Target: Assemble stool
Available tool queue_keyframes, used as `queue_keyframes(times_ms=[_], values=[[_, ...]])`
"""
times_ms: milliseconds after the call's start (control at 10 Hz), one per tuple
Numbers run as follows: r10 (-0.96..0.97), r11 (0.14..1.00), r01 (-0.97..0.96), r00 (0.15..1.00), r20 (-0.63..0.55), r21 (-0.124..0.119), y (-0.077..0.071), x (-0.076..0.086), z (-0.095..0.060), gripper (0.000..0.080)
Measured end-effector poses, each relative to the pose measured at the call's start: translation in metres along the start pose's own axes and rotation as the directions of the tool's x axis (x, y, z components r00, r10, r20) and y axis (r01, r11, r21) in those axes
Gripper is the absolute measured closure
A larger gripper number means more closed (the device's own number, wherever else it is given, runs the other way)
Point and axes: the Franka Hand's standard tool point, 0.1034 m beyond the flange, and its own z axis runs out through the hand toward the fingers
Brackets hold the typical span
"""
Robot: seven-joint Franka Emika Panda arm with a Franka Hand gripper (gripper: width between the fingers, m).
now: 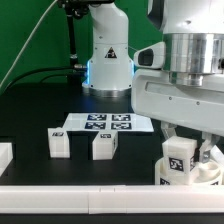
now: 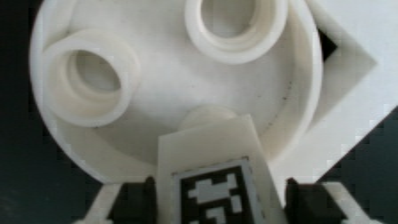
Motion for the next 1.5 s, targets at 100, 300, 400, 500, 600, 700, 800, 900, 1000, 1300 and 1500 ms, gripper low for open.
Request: queue_keyframes(times_ms=[100, 300, 400, 500, 600, 700, 800, 900, 1000, 1300, 1500], values=[[0.085, 0.996, -0.085, 0.996, 0.005, 0.007, 0.003, 0.001, -0.001, 0.0455], [0.183, 0.983, -0.183, 0.983, 0.014, 0.002, 0.006, 0.002, -0.001, 0.0455], [0.251, 0.968, -0.251, 0.968, 0.016, -0.006, 0.007, 0.003, -0.001, 0.0455], [0.296, 0.955, -0.296, 0.955, 0.016, -0.011, 0.008, 0.003, -0.001, 0.0455], [0.301, 0.954, -0.301, 0.953, 0.016, -0.014, 0.009, 0.003, -0.001, 0.0455], [0.299, 0.954, -0.299, 0.954, 0.016, -0.014, 0.009, 0.003, -0.001, 0.0455], [0.297, 0.955, -0.297, 0.955, 0.016, -0.015, 0.009, 0.002, 0.0, 0.0353], [0.297, 0.955, -0.296, 0.955, 0.016, -0.015, 0.009, 0.002, 0.0, 0.0219], [0.296, 0.955, -0.296, 0.955, 0.016, -0.016, 0.009, 0.002, 0.0, 0.0219], [0.268, 0.962, -0.269, 0.963, 0.036, 0.046, 0.008, -0.002, -0.034, 0.0153], [0.268, 0.961, -0.271, 0.962, 0.044, 0.054, 0.01, -0.003, -0.044, 0.0151]])
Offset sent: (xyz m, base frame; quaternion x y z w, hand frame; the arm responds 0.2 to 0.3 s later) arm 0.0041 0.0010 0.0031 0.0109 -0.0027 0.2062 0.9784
